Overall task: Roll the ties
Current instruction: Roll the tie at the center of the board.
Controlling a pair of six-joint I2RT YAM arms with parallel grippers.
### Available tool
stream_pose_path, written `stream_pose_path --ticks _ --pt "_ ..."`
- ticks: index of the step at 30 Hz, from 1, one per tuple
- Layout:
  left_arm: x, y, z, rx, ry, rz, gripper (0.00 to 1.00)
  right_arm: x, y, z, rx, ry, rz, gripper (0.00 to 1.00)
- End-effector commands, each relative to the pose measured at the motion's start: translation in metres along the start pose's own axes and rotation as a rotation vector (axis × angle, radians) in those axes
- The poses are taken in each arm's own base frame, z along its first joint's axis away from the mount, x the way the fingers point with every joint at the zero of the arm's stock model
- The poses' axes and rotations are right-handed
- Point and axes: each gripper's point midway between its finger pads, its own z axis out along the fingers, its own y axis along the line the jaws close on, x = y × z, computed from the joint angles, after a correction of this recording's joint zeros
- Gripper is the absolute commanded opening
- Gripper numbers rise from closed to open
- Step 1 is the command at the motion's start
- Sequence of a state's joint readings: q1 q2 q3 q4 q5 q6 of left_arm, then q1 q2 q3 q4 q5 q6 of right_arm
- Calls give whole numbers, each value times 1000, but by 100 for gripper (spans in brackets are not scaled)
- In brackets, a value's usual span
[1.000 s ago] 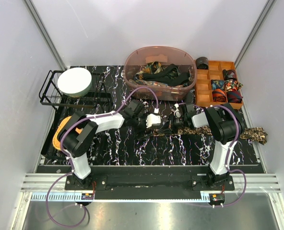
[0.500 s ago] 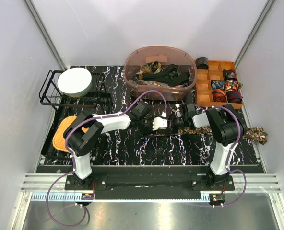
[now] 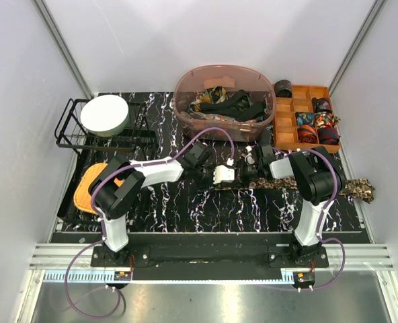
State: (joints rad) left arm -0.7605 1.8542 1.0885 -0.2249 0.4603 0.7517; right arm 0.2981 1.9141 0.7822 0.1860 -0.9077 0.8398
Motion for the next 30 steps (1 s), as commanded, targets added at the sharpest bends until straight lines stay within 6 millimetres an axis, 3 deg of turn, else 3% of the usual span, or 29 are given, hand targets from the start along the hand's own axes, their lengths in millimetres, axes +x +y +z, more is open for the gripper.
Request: stream_pose_path --ticks 1,8,13,16,21,30 --pt "17 1 -4 -25 80 12 40 -10 22 -4 -47 -14 -31 15" --pt "17 3 -3 -28 82 2 42 -12 -10 3 62 -20 -28 11" --pt "14 6 -5 -39 84 -43 59 -8 -36 9 125 1 -1 5" --pt "7 15 -15 -72 55 -112 77 -9 -46 11 149 3 3 4" --pt "2 17 -31 -56 -34 -223 77 -10 -51 14 159 5 15 2" --pt "-1 13 -27 -7 -60 -217 67 -11 -56 14 179 3 20 1"
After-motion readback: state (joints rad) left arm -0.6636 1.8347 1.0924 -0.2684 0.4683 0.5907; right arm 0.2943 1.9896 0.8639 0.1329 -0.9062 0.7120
